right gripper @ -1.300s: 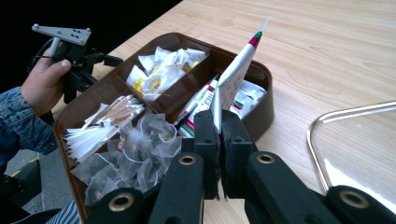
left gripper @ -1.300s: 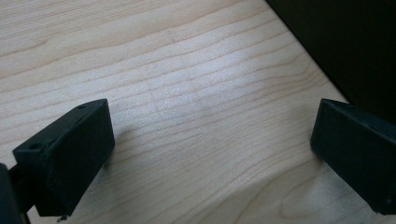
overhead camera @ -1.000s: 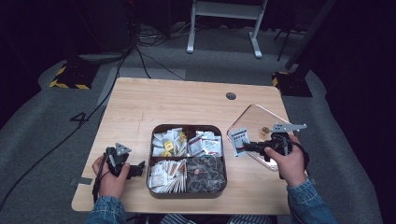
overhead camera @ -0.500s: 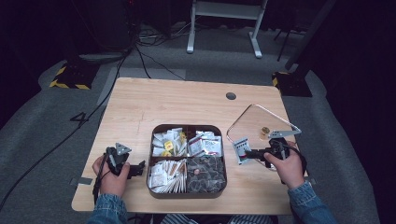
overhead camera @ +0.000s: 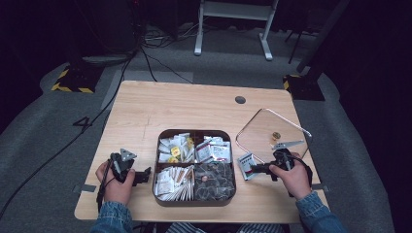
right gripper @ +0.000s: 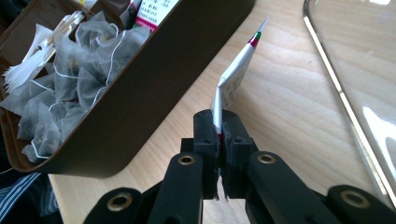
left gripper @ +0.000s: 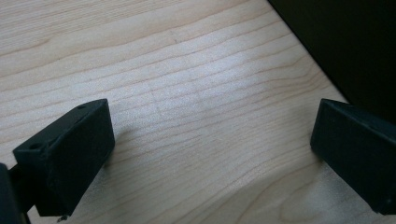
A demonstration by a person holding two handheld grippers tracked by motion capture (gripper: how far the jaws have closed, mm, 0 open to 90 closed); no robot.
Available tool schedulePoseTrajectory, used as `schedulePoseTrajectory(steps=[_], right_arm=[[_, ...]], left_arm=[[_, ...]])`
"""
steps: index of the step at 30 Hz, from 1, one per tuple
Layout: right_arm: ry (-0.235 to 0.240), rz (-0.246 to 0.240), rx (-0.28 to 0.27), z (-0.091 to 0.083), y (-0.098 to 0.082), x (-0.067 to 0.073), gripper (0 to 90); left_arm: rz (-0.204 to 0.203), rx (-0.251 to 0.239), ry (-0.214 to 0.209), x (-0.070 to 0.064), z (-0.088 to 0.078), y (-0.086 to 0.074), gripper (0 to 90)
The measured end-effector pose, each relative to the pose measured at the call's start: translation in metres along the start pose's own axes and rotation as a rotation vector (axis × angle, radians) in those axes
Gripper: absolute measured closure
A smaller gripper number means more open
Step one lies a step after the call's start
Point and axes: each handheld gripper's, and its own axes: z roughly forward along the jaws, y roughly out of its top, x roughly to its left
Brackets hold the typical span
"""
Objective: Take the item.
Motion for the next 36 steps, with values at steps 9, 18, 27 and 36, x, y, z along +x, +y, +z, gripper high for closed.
schedulePoseTrajectory(steps=[9,18,27,36], right_arm=[[0.028,0.013,0.036,0.012,-0.003,-0.001,83.4],[-0.076,-0.054,0.111,0.018,-0.004,-0.006,49.4],[-0.155,-0.113,0.055,0.009,0.002,-0.001,44.9],[-0.164,-0.123,-0.045,-0.005,0.005,0.0,45.0]], left_arm=[[-0.001,0.0,0.002,0.0,0.0,0.0,0.0],[-0.001,0.0,0.001,0.0,0.0,0.0,0.0],[-0.001,0.0,0.001,0.0,0.0,0.0,0.0],[-0.003,0.001,-0.001,0.0,0.0,0.0,0.0]])
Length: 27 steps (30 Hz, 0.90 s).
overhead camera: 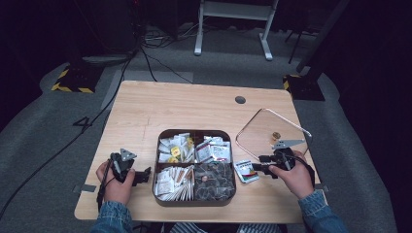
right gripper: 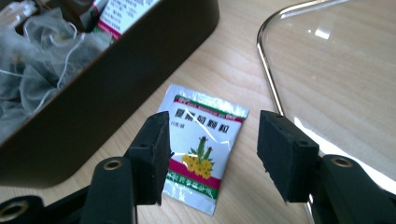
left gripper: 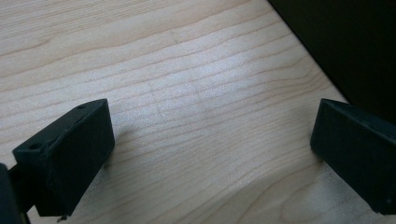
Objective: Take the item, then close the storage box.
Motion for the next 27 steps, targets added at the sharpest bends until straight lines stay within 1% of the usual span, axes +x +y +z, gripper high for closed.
schedulePoseTrajectory(steps=[6,8,9,10,13,15,17,22,27], right_arm=[[-0.005,-0.004,-0.053,-0.006,0.002,-0.002,45.4],[-0.006,-0.012,-0.08,-0.008,0.003,-0.002,45.4],[-0.006,-0.012,-0.08,-0.008,0.003,-0.002,45.4],[-0.012,-0.024,-0.11,-0.01,0.005,-0.002,45.4],[-0.022,-0.038,-0.157,-0.015,0.007,-0.003,45.4],[-0.041,-0.04,-0.192,-0.02,0.008,-0.005,45.0],[-0.06,-0.033,-0.222,-0.025,0.009,-0.008,44.4],[-0.096,-0.015,-0.25,-0.033,0.01,-0.019,42.2],[-0.125,-0.026,-0.277,-0.037,0.015,-0.026,40.7]], left_arm=[[-0.001,-0.001,0.002,0.0,0.001,0.001,0.0],[-0.002,-0.001,0.003,0.0,0.001,0.001,0.0],[-0.002,-0.001,0.003,0.0,0.001,0.001,0.1],[-0.003,-0.001,0.002,0.0,0.001,0.001,0.1],[-0.003,-0.001,0.002,0.0,0.001,0.001,0.1],[-0.003,-0.001,0.002,0.0,0.001,0.001,0.1],[-0.003,-0.001,0.002,0.0,0.001,0.001,0.0],[-0.003,-0.001,0.002,0.0,0.001,0.001,0.1],[0.001,-0.002,0.0,0.0,0.001,0.001,0.0]])
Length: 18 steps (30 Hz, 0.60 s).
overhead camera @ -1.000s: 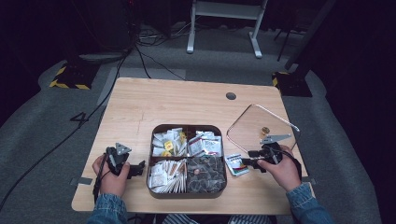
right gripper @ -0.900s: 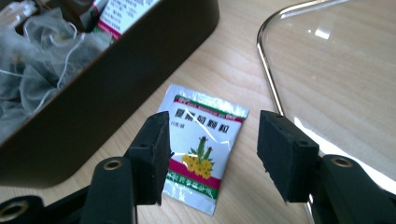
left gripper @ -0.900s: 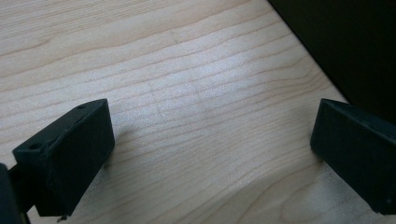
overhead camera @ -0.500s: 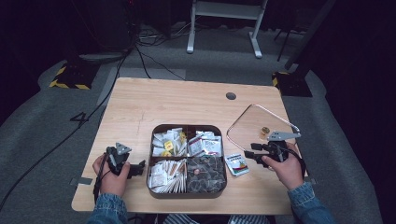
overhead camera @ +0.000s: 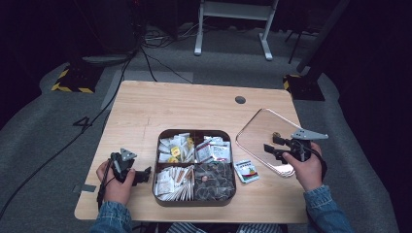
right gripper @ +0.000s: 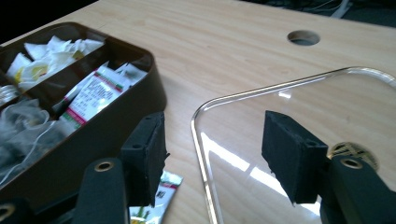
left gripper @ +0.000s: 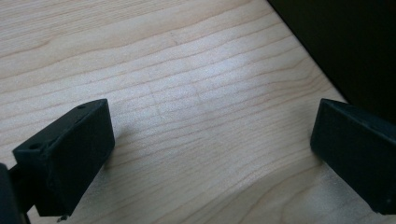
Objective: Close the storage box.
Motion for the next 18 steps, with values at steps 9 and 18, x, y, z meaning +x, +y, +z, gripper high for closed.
schedulePoseTrajectory(steps=[9,18], right_arm=[[-0.085,0.025,-0.017,0.007,0.001,-0.032,39.6],[-0.178,0.073,0.022,0.02,-0.015,-0.067,38.1]], left_arm=[[0.0,0.0,0.0,0.0,0.0,0.0,0.0],[0.001,0.0,-0.001,0.0,0.0,0.0,0.0]])
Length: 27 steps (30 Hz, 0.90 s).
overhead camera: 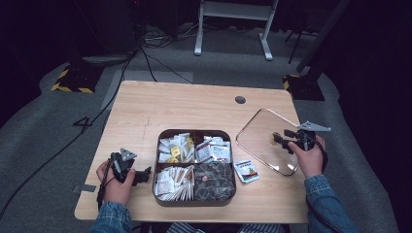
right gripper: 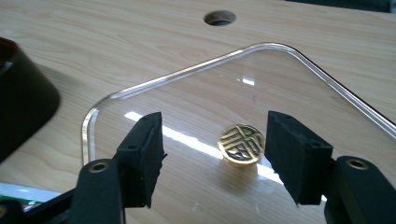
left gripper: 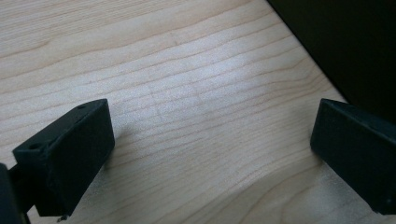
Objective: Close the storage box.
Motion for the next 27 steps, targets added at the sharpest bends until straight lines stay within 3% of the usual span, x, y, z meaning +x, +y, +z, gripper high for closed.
schedulePoseTrajectory(steps=[5,12,23,27], right_arm=[[-0.017,0.022,0.028,0.011,-0.006,-0.009,37.6],[-0.022,0.002,0.066,0.028,-0.006,-0.013,38.1],[-0.034,-0.048,0.155,0.047,-0.011,-0.015,54.4],[-0.041,-0.059,0.144,0.047,-0.013,-0.016,58.3]], left_arm=[[0.004,0.003,-0.003,0.0,-0.001,-0.001,0.1],[0.01,-0.001,-0.007,-0.001,-0.001,-0.002,0.1],[0.017,0.002,-0.013,-0.001,-0.002,-0.002,0.1],[0.017,0.002,-0.013,-0.001,-0.002,-0.002,0.1]])
